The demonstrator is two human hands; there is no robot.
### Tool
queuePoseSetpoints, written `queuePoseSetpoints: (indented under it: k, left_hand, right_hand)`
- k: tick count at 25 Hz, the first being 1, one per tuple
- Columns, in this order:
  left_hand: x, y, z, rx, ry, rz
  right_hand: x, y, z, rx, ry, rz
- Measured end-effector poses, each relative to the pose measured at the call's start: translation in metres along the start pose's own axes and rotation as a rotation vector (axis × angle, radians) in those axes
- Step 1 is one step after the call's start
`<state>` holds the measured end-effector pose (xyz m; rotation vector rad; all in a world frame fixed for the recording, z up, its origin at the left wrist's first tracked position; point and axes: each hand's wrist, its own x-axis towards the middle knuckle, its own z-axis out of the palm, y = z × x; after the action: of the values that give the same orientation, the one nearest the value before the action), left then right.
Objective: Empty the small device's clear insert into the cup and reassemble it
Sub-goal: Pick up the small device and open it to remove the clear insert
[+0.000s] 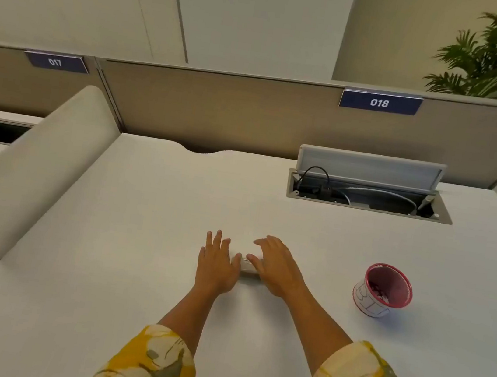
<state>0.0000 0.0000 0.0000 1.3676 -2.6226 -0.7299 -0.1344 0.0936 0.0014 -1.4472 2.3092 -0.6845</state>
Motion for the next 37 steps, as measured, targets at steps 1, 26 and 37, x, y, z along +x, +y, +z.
queuePoseSetpoints:
  k: [1,26,37]
  left_hand:
    - [-0.001,-0.003,0.003,0.016,-0.018,-0.002]
    - [-0.016,0.003,0.028,-0.681,-0.072,-0.317]
    - [-0.03,0.044,0.033,-1.248,-0.28,-0.342]
  right_hand:
    - [0.0,0.001,0.003,0.014,-0.026,-0.004]
    - [-0.022,0.0,0.031,-0.09,-0.05,0.129]
    - [-0.052,0.013,0.015,0.594,0.131,0.325]
